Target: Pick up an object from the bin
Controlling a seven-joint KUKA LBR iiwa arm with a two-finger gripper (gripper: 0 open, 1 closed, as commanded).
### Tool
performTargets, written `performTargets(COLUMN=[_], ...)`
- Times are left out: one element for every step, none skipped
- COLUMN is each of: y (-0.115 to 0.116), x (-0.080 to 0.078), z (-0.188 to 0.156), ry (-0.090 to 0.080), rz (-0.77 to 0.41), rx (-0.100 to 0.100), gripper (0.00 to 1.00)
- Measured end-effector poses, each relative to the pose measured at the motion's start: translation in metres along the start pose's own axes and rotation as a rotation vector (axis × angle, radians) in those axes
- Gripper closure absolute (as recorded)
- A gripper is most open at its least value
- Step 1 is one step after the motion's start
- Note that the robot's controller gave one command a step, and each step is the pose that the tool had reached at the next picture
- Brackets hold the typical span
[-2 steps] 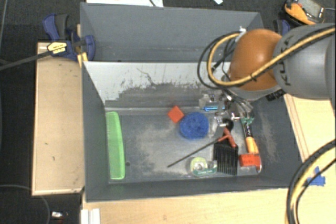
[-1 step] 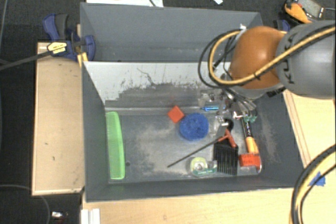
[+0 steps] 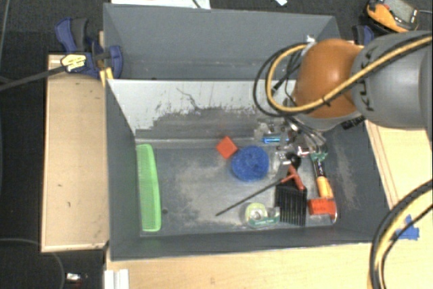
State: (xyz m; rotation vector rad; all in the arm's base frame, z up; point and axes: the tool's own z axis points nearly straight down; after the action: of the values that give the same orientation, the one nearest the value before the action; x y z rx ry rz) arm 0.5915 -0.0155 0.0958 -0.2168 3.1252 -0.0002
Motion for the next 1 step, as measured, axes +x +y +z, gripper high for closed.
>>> performTargets(y=[0.0010], x=[0.0062], z=[0.0251], ry=[-0.008], rz=[0.075], rx=[0.002], gripper=[0.00])
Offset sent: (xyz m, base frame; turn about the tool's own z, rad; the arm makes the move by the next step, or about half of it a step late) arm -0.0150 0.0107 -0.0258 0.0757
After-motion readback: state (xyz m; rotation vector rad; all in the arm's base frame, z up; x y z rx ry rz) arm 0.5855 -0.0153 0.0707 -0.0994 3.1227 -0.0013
